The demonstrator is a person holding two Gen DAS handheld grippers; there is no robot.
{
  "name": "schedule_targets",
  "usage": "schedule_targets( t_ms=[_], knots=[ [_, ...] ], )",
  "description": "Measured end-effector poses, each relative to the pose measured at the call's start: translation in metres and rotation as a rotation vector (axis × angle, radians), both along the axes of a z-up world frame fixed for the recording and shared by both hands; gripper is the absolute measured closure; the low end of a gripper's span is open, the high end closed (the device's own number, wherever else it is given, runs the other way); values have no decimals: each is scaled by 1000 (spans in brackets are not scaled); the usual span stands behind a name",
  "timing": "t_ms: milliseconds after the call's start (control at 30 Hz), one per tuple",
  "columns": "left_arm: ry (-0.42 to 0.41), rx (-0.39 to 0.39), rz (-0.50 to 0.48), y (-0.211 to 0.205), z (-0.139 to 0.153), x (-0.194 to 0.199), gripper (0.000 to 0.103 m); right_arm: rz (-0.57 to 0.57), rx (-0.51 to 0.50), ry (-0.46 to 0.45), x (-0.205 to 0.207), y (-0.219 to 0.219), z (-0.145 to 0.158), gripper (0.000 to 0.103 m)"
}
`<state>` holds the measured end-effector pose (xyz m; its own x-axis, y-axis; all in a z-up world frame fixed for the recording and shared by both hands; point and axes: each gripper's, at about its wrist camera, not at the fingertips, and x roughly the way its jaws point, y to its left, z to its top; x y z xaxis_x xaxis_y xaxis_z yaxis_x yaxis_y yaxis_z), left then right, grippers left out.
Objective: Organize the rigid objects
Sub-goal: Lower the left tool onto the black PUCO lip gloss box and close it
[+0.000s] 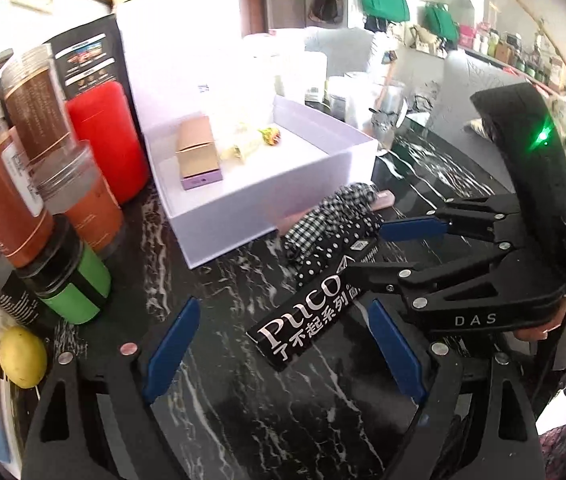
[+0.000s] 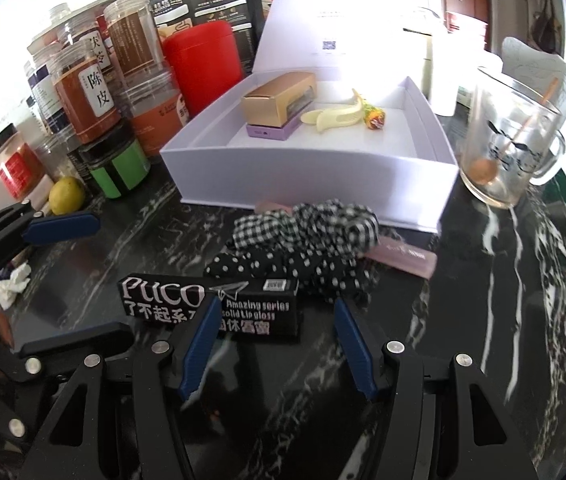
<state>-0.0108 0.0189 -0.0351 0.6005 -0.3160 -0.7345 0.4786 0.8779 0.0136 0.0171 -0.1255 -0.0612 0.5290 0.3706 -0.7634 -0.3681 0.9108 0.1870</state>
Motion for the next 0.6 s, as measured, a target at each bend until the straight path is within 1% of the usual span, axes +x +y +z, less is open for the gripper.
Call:
schedule_targets(
  t_ms=[67, 200, 267, 333, 467, 533, 600],
  knots=[
    [15, -16, 17, 6, 0, 4, 16, 22, 25, 19, 6, 2, -1, 45],
    [31, -39, 47, 17, 0, 8, 16, 55, 49, 59, 15, 7, -4, 58],
    [35, -43, 52, 18, -2, 9, 16, 55, 71, 80, 17, 6, -6, 60],
    [37, -46, 52, 20, -2, 9, 16, 54, 93, 101, 19, 5, -6, 65],
    [25, -36, 22, 19, -3, 8, 16, 79, 124, 147, 17, 6, -7, 69],
    [22, -28, -13, 17, -5, 10, 16, 105, 116, 150, 13, 9, -6, 69],
    [32, -30, -51, 14, -9, 14, 16, 107, 113, 149, 11, 9, -5, 69]
  ],
)
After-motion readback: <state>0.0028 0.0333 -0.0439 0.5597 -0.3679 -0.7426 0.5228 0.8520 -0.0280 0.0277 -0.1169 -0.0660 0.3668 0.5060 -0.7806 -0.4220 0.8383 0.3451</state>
